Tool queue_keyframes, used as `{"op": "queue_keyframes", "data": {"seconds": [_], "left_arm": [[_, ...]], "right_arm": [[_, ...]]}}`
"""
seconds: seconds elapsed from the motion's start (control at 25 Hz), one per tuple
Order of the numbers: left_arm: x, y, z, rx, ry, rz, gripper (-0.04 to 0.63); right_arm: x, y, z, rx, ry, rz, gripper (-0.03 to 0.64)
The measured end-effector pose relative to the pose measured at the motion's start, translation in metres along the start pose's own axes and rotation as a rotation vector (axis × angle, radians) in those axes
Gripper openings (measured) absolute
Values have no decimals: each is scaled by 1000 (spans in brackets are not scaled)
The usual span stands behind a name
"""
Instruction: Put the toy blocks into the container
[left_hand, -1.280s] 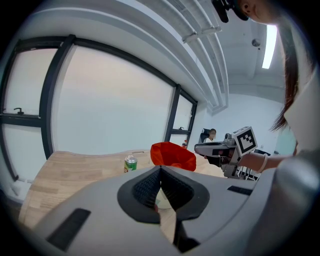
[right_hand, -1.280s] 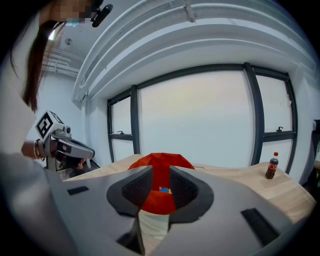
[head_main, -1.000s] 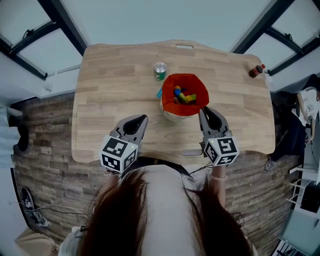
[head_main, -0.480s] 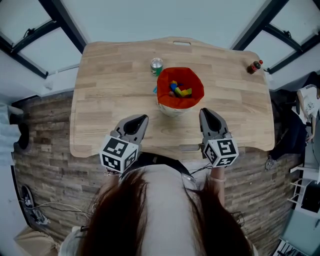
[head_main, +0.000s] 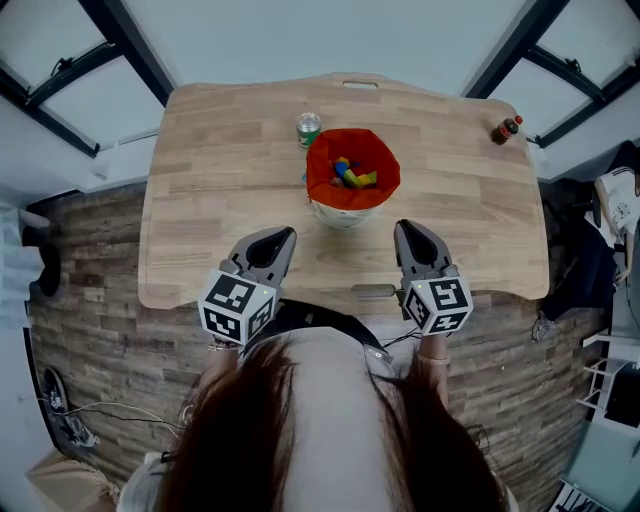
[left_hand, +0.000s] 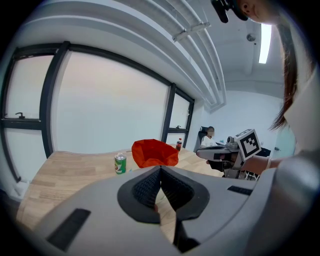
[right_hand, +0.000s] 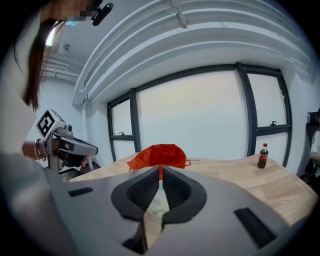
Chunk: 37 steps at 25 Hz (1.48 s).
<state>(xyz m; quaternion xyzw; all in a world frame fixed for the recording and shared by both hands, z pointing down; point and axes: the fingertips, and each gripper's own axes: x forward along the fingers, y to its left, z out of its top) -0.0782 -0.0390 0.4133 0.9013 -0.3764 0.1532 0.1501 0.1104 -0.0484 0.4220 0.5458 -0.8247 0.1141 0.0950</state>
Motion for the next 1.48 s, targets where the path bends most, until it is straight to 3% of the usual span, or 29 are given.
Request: {"op": "queue_keyframes", "data": {"seconds": [0.72, 1.48], "left_arm": [[-3, -23, -5, 1, 2, 43, 9], [-7, -17, 2, 32, -6, 66, 9]], "right_arm": [[-12, -8, -8, 1, 5, 50, 43], [-12, -15, -13, 55, -4, 23, 43]]}}
